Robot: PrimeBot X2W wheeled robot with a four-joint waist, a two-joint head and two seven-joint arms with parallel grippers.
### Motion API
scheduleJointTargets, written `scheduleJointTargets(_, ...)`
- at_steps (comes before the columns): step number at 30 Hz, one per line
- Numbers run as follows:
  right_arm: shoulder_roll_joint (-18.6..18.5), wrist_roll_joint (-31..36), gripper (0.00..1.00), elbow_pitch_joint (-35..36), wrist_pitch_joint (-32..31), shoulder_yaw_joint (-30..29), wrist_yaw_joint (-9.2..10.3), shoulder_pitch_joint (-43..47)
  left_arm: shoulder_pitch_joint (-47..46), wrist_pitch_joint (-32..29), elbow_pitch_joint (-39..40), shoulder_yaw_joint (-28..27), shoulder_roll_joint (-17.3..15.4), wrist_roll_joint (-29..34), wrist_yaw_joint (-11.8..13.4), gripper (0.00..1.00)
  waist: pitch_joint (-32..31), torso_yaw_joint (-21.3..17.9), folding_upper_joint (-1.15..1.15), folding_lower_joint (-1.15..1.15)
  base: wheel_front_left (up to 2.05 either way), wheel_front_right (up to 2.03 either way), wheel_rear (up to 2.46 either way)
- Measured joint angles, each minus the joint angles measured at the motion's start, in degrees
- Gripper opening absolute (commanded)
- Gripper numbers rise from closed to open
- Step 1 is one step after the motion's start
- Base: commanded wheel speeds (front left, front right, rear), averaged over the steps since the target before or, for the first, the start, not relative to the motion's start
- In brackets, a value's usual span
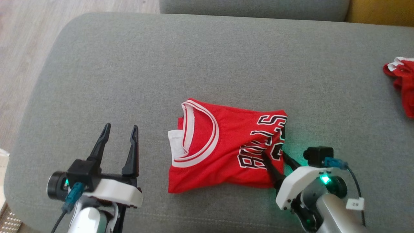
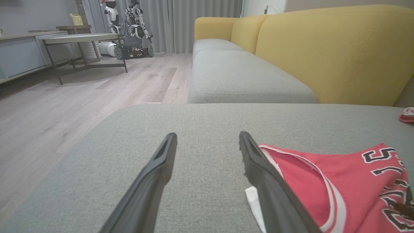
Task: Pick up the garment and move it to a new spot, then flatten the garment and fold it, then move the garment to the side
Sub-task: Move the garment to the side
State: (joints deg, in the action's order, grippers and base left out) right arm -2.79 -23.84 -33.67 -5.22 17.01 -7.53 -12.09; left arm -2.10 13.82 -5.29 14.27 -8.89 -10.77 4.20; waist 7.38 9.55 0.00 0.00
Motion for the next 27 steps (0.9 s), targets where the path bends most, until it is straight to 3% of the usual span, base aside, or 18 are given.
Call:
scheduleJointTargets(1,0.0,-0.13,0.07,-0.75,-0.43,0.22,0.0,-0.58,-0.02,0.16,-0.07,0.0,0.0,0.0,0.0,1.0,0.02,-0.08,0.0,0.0,0.0,0.0,0.0)
scheduleJointTargets(2,-0.01,-0.43,0.0,-1.34,-0.6,0.47,0.0,-1.07,-0.04,0.35,-0.09,-0.02,0.01,-0.03,0.0,1.0,0.05,-0.19,0.0,0.0,0.0,0.0,0.0)
scheduleJointTargets(8,-0.16,-0.4,0.0,-2.77,-0.32,1.86,0.0,-2.67,-0.53,0.43,-0.25,-0.18,0.03,-0.18,0.09,1.0,0.26,-1.58,0.0,0.0,0.0,0.0,0.0)
scheduleJointTargets(17,-1.93,2.67,0.0,0.65,0.13,1.86,0.0,-3.7,-0.51,0.49,0.48,-0.36,-0.03,-0.16,0.15,1.0,0.31,-6.42,0.0,0.0,0.0,0.0,0.0)
scheduleJointTargets(22,-3.86,2.75,0.0,0.69,-0.66,0.4,0.0,-11.25,-0.72,0.6,1.29,-0.25,-0.13,-0.13,0.09,1.0,1.11,-9.91,0.0,0.0,0.0,0.0,0.0)
scheduleJointTargets(27,-5.7,2.41,0.0,-3.74,-0.54,-3.87,0.0,-21.13,-3.35,0.66,1.58,0.12,-0.36,0.12,-0.55,1.0,4.04,-12.09,0.0,0.0,0.0,0.0,0.0)
